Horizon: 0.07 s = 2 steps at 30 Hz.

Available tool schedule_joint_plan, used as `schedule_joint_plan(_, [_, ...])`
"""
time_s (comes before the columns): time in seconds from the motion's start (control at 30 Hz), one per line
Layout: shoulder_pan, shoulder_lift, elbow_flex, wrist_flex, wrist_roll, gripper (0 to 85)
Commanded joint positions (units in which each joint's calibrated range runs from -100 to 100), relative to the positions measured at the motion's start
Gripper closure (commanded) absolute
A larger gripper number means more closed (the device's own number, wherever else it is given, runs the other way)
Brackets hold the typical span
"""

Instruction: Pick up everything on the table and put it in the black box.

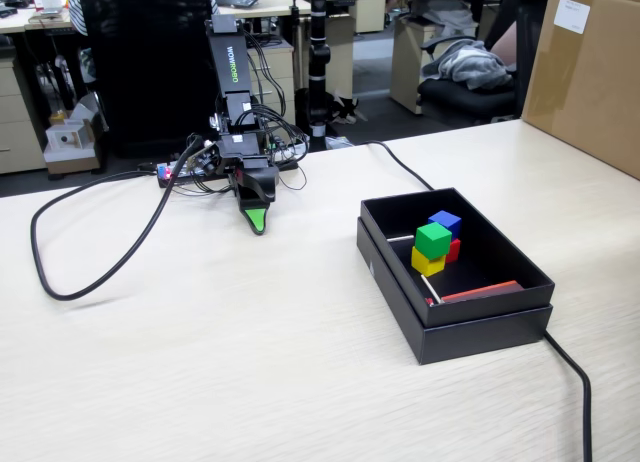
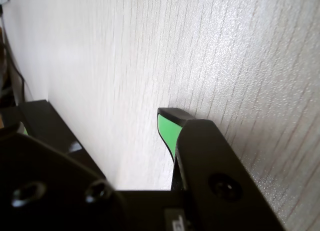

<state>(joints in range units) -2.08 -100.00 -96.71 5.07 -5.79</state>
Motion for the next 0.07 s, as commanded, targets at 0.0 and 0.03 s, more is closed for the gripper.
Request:
schedule_joint_plan(0.0, [0.00,0.00,-0.66,-3.91,-0.10,35.1])
schedule_joint_plan(0.03, [0.00,0.00,-0.66,-3.91,-0.10,35.1])
